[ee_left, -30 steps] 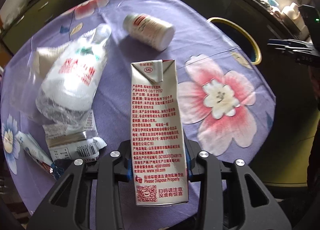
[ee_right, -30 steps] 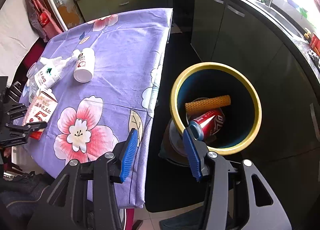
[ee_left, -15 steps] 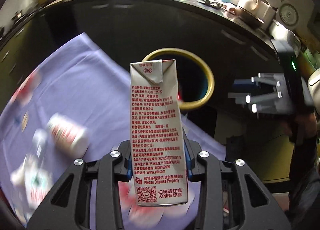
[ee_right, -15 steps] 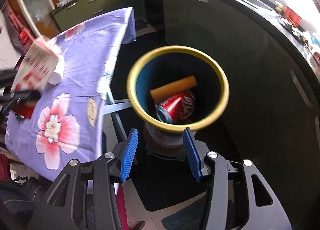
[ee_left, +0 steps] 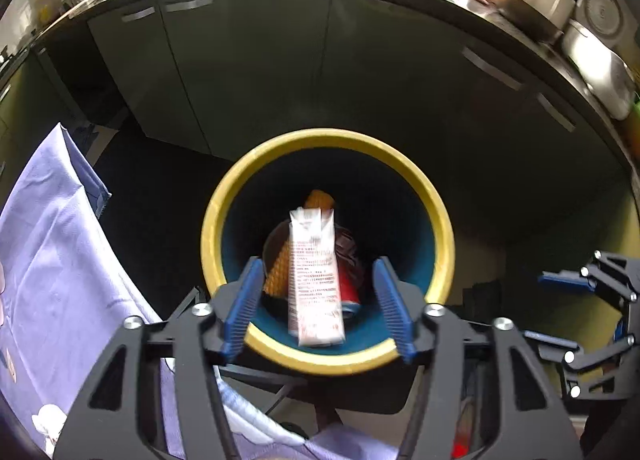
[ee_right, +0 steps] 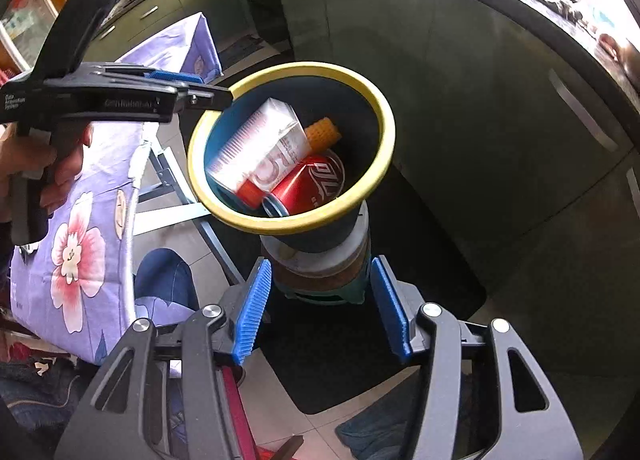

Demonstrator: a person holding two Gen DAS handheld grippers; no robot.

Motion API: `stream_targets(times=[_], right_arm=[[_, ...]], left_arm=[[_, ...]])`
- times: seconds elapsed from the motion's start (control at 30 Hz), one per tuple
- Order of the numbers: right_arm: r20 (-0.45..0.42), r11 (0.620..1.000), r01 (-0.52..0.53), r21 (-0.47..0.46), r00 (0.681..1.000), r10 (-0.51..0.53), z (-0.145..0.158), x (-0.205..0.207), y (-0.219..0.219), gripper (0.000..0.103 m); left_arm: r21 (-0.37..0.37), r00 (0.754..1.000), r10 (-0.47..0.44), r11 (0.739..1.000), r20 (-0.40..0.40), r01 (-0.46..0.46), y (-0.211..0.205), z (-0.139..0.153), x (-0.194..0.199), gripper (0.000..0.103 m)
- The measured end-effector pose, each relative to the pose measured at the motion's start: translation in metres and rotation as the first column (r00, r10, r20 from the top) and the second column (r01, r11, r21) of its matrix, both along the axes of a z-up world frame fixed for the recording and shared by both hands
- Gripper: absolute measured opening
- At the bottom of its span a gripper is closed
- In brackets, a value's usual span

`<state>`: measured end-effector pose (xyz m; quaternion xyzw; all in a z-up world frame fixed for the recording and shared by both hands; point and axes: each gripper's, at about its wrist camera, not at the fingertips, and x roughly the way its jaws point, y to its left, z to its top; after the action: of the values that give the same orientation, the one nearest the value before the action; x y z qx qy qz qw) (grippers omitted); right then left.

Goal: Collect trash
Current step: 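Carry the milk carton over the bin and open the left gripper, then grasp the white pill bottle with the right gripper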

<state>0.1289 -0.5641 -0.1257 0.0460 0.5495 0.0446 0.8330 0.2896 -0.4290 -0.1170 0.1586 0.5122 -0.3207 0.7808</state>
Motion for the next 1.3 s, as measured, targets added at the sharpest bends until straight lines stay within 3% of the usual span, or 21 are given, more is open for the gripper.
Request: stream_targets(times=[0.17,0.33,0.57,0.77,1.0,1.17,1.3], right_arm=[[-0.011,1.000,-0.011,-0.001,1.000,0.011,-0.006,0.006,0.002,0.052],[-0.018,0.999,-0.044,-0.010,0.999,0.044,-0.005,0.014,0.019,0.052],[-0.016,0.990,-0.139,-0.036,0.990,0.138,0.007,0.030,0.074,0.052],[0.007,0.956,-0.290,-0.050,0.957,0.291,0.029,0.047,0.156,0.052],[0.028,0.885,-0.464,-0.034,0.885,0.465,0.051,0.073,0.272,0.061],[-0.022,0.851,-0.524,0.016,0.851,0.524,0.056,0.111,0.344,0.061],[-0.111,0.843,-0.539,0.001,0.837,0.535,0.039,0.141,0.380,0.061]], left_arm=[[-0.055,1.000,0.002,0.999,0.019,-0.001,0.024,0.022,-0.013,0.057],[-0.144,0.998,0.041,0.989,0.056,-0.033,0.078,0.063,-0.042,0.062],[-0.215,0.987,0.129,0.971,0.096,-0.106,0.164,0.096,-0.078,0.067],[-0.236,0.958,0.244,0.950,0.152,-0.205,0.250,0.112,-0.117,0.072],[-0.262,0.912,0.380,0.906,0.156,-0.333,0.345,0.111,-0.158,0.076],[-0.272,0.885,0.437,0.881,0.161,-0.386,0.388,0.106,-0.176,0.079],[-0.284,0.877,0.456,0.870,0.152,-0.403,0.407,0.102,-0.184,0.079]])
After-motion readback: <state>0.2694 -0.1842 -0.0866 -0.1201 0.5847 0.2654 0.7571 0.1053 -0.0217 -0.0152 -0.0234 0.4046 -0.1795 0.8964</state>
